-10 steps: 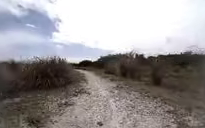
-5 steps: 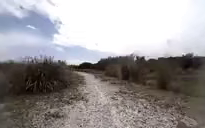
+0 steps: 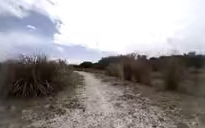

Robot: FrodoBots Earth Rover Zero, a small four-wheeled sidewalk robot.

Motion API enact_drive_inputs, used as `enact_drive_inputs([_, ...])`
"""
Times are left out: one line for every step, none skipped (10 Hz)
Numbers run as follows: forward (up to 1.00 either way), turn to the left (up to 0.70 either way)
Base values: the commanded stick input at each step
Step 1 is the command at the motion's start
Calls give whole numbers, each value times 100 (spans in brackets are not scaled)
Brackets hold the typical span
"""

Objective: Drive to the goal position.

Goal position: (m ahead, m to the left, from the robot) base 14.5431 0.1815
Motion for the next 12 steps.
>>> enact_drive_inputs([70, 35])
enact_drive_inputs([70, 35])
enact_drive_inputs([70, 0])
enact_drive_inputs([70, 0])
enact_drive_inputs([70, 0])
enact_drive_inputs([70, 0])
enact_drive_inputs([70, 0])
enact_drive_inputs([70, 0])
enact_drive_inputs([70, 0])
enact_drive_inputs([70, 0])
enact_drive_inputs([70, 0])
enact_drive_inputs([70, -1])
